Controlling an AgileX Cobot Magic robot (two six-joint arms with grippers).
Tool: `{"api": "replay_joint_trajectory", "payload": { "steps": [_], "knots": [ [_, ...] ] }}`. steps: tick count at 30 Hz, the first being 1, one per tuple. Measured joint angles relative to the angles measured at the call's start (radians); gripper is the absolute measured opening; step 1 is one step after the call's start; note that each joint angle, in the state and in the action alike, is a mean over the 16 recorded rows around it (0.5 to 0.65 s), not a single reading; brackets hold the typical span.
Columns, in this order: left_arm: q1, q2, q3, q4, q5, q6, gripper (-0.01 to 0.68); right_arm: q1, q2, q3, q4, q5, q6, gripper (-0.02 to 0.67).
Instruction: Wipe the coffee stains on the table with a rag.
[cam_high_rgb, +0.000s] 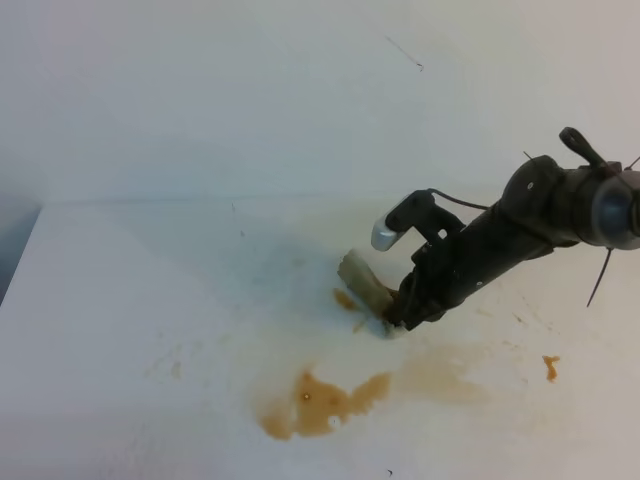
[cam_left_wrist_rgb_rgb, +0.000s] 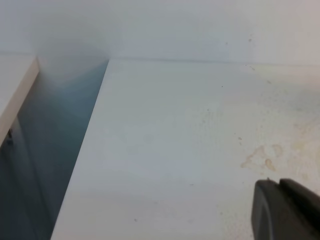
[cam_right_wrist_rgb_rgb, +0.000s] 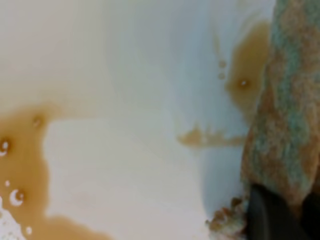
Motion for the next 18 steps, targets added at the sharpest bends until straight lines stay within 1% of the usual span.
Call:
{"api": "replay_joint_trajectory", "payload": {
  "steps": [7, 18],
  "knots": [
    [0.000, 0.000, 0.005, 0.000, 0.000, 0.000, 0.000, 0.078, -0.005, -0.004, -0.060, 0.050, 0.032, 0.046],
    [0.000, 0.000, 0.002, 0.000, 0.000, 0.000, 0.000, 0.275, -0.017, -0.006, -0.124, 0.071, 0.112, 0.046]
  ]
}}
